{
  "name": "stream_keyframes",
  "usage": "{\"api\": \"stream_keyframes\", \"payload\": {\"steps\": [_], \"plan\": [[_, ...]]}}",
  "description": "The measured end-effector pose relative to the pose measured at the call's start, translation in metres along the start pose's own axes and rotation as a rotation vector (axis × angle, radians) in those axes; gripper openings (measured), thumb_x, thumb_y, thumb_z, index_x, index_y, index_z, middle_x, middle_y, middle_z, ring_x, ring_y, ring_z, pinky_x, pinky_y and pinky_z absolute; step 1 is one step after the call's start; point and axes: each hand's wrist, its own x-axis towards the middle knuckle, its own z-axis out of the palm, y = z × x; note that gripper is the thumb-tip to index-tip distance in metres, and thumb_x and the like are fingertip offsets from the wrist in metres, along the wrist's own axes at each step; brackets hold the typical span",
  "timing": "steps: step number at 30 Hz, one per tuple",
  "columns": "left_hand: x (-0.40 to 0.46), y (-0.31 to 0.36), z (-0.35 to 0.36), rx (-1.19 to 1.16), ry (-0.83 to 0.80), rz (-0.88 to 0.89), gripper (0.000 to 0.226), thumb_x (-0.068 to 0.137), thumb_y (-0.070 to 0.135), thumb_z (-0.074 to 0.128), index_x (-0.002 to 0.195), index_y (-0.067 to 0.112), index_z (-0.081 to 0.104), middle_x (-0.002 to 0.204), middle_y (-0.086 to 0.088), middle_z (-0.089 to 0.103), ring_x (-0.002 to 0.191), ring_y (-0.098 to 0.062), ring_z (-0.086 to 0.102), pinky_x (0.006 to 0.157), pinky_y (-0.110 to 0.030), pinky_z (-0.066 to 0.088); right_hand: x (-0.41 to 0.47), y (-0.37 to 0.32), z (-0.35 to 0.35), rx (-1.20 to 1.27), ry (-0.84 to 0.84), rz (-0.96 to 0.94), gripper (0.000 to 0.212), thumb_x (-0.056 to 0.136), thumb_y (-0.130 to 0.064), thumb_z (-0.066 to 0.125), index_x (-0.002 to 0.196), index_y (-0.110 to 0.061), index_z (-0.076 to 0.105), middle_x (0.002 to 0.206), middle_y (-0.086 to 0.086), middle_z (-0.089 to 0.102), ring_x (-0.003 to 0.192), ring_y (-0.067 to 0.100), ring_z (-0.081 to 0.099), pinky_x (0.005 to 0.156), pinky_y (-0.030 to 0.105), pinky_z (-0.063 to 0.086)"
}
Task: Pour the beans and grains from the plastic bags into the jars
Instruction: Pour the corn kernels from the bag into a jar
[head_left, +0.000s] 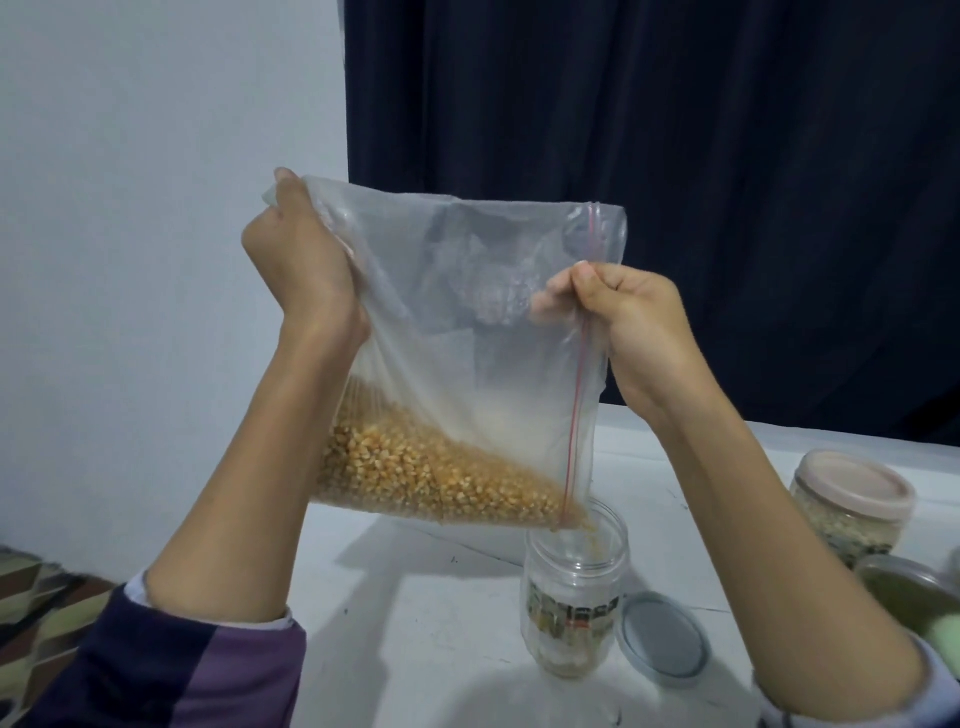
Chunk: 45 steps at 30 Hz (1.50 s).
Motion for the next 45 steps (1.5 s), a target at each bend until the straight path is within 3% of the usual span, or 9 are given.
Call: {"api": "stream_keyframes", "payload": {"steps": [10,14,19,23,28,34,39,45], "plan": [[0.003,-0.003,-0.003,-0.01,0.005,0.001,0.045,0.099,0.023,0.045,0.057,0.021,0.028,0.042,0.016,0.031,0.047,-0.007,0.036,0.053,-0.022,0.035,0.001,0.001,0.0,-0.015,-0.002,-0.015,0.028,0.1,-0.011,0.047,0.08,-0.01,0.067,0.07,-0.003,0.073,0.073,0.008,0.07,0.076,0.015,0.052],[0.005,-0.003,-0.006,-0.028,0.006,0.0,0.046,0.099,0.022,0.044,0.057,0.021,0.025,0.041,0.016,0.028,0.046,-0.007,0.032,0.053,-0.022,0.032,0.003,0.001,0.001,-0.026,0.005,-0.046,0.028,0.1,-0.011,0.048,0.08,-0.011,0.068,0.067,-0.003,0.072,0.075,0.01,0.071,0.09,0.023,0.051],[0.008,-0.002,-0.01,-0.029,0.016,0.007,0.047,0.098,0.022,0.045,0.056,0.022,0.024,0.043,0.016,0.027,0.046,-0.008,0.031,0.051,-0.023,0.031,0.005,-0.003,0.003,-0.028,-0.024,-0.038,0.028,0.099,-0.012,0.049,0.078,-0.012,0.068,0.066,-0.003,0.072,0.073,0.01,0.071,0.079,0.018,0.052],[0.007,-0.002,-0.011,-0.05,0.011,0.001,0.047,0.099,0.021,0.044,0.055,0.021,0.025,0.04,0.016,0.028,0.043,-0.007,0.031,0.05,-0.023,0.031,0.004,-0.001,0.005,-0.044,-0.011,-0.051,0.029,0.099,-0.012,0.049,0.077,-0.014,0.068,0.068,-0.002,0.073,0.078,0.011,0.071,0.091,0.025,0.05],[0.011,-0.004,-0.015,-0.042,0.016,0.001,0.048,0.098,0.022,0.046,0.054,0.022,0.026,0.043,0.015,0.029,0.047,-0.008,0.032,0.054,-0.025,0.032,-0.001,-0.001,0.008,-0.013,0.012,-0.054,0.028,0.099,-0.012,0.049,0.079,-0.012,0.068,0.067,-0.003,0.072,0.075,0.009,0.07,0.087,0.016,0.05],[0.009,-0.004,-0.018,-0.038,0.019,-0.001,0.047,0.098,0.022,0.045,0.056,0.022,0.024,0.043,0.016,0.027,0.045,-0.008,0.03,0.051,-0.023,0.03,-0.003,-0.001,0.01,-0.021,0.007,-0.064,0.028,0.099,-0.012,0.049,0.079,-0.012,0.068,0.067,-0.003,0.072,0.076,0.01,0.07,0.088,0.021,0.051],[0.009,-0.004,-0.02,-0.044,0.022,-0.005,0.047,0.099,0.021,0.044,0.056,0.02,0.026,0.04,0.016,0.029,0.042,-0.006,0.032,0.05,-0.023,0.032,-0.004,-0.002,0.01,-0.046,-0.001,-0.084,0.028,0.099,-0.012,0.049,0.079,-0.014,0.068,0.068,-0.005,0.073,0.078,0.008,0.07,0.083,0.014,0.049],[0.008,-0.004,-0.021,-0.038,0.022,-0.006,0.047,0.099,0.022,0.045,0.055,0.02,0.029,0.038,0.015,0.032,0.041,-0.006,0.034,0.05,-0.021,0.033,-0.006,-0.002,0.012,-0.057,0.003,-0.081,0.028,0.099,-0.011,0.049,0.079,-0.013,0.069,0.068,-0.004,0.073,0.081,0.01,0.07,0.092,0.025,0.05]]}}
